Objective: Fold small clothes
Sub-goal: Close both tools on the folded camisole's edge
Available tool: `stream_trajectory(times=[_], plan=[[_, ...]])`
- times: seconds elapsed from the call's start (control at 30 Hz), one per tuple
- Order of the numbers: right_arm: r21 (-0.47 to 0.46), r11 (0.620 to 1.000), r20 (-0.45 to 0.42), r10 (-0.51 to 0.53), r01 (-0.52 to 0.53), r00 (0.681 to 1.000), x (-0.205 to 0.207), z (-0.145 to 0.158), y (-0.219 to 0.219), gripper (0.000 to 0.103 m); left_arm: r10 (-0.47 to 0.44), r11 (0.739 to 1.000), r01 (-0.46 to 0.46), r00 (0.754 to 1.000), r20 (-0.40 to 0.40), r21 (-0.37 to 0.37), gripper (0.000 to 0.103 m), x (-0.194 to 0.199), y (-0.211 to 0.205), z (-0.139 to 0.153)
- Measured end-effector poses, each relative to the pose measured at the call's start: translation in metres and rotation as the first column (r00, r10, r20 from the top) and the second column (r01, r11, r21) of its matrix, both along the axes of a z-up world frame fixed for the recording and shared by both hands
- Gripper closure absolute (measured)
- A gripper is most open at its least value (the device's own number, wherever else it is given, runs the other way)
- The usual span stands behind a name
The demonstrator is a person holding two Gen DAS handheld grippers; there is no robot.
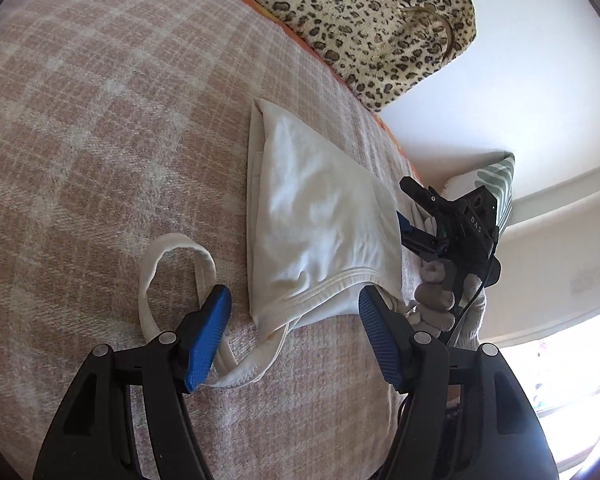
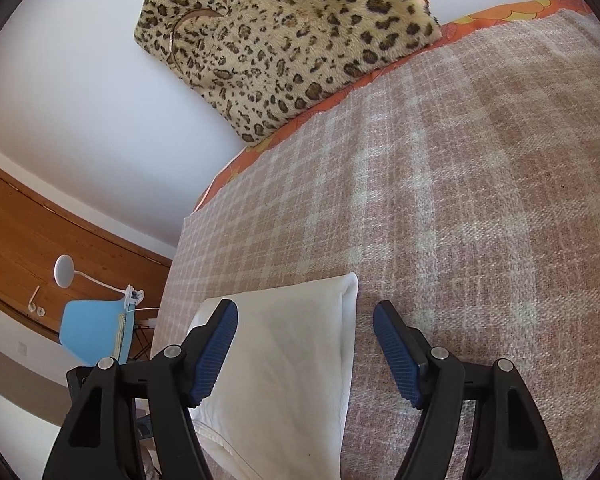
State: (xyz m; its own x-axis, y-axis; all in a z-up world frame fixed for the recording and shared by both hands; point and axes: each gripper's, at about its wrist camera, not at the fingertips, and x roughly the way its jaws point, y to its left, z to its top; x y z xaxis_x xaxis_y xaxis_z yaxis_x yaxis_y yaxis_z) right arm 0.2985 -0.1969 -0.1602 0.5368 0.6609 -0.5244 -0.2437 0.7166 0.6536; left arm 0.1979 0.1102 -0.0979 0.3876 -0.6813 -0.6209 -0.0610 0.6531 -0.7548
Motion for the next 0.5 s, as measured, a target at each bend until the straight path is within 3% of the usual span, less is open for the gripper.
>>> stream_trajectory(times=[0.17,0.27,0.4,0.5], plan=[[0.006,0.999,-0.007,0.051,-0.051,0.999,-0.002,-0.002,-0.001,0.036,-0.003,1.0,0.003,1.0,0.0,-0.022,0.037,0.001,0.001,0.0],[0.033,0.998,-0.017,0.055,-0.054,0.998,-0.001,-0.005,-0.004,0.049,0.008,0.999,-0.008,1.0,0.005,-0.042,0.038,0.006,-0.002,-0.002],[0.063,0.995,-0.035,0.073,-0.071,0.997,0.005,-0.012,0.0,0.067,-0.026,1.0,0.026,0.999,0.028,0.007,0.038,0.014,-0.019,0.002],[0.045,0.994,-0.031,0.097,-0.096,0.995,0.006,-0.011,0.009,0.068,-0.046,0.999,0.046,0.998,0.044,0.02,0.039,0.017,-0.025,0.002]])
